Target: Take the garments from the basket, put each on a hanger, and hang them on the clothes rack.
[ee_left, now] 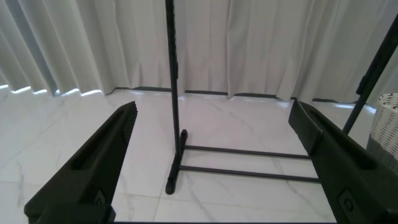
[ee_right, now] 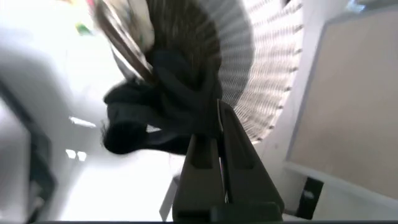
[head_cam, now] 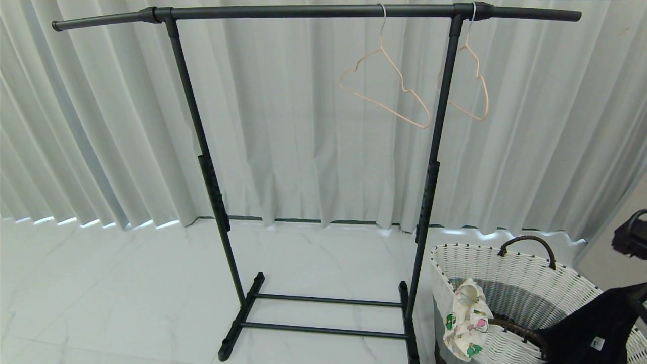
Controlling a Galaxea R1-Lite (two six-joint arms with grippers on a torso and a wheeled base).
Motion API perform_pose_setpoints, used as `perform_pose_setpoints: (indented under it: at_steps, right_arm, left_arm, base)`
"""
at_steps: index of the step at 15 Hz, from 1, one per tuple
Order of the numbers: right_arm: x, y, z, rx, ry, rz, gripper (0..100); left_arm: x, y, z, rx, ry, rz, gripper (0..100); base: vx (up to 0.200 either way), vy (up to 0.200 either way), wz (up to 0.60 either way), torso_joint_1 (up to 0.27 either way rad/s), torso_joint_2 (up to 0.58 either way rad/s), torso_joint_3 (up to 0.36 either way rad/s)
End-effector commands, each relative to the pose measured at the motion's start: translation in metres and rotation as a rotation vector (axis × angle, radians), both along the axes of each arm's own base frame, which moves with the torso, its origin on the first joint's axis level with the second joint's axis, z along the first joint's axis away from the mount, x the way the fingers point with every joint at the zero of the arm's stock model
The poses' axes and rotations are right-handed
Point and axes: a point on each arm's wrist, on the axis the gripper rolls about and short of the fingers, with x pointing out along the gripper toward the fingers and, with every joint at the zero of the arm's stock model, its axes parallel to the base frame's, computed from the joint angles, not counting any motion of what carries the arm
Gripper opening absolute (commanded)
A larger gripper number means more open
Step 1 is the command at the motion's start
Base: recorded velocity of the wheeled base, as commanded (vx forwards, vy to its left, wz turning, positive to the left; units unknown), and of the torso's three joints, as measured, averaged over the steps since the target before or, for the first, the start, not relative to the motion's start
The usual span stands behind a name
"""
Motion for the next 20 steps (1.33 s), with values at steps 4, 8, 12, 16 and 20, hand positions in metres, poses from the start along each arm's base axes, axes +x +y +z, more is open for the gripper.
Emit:
perform_pose_setpoints:
  at_steps: [4,8,12,16,20]
  right_arm:
    - [-0.059,0.024,0.086,0.001,-0.287,0.108,0]
    - [-0.059,0.033,0.090,0.012,-0.304,0.189,0]
    - [-0.048,0.050,0.100,0.085,-0.305,0.275,0]
    - [-0.028,0.076,0.099,0.159,-0.240,0.372,0]
    - [-0.019,0.105,0.085,0.214,-0.134,0.454,0]
  left_arm:
    - [0.000,0.000,0.000,0.002,0.001,0.000,100]
    - [0.000,0.000,0.000,0.002,0.001,0.000,100]
    - [0.000,0.000,0.000,0.002,0.001,0.000,100]
    - [0.000,0.000,0.000,0.015,0.003,0.001,100]
    - [0.000,0.000,0.000,0.048,-0.001,-0.004,100]
  base:
    - [-0.200,0.000,0.00,0.004,0.00,0.004]
    - [-0.200,0.000,0.00,0.001,0.00,0.007]
    - [0.000,0.000,0.00,0.000,0.00,0.000]
    - [0.000,0.000,0.00,0.000,0.00,0.000]
    - [0.000,0.000,0.00,0.000,0.00,0.000]
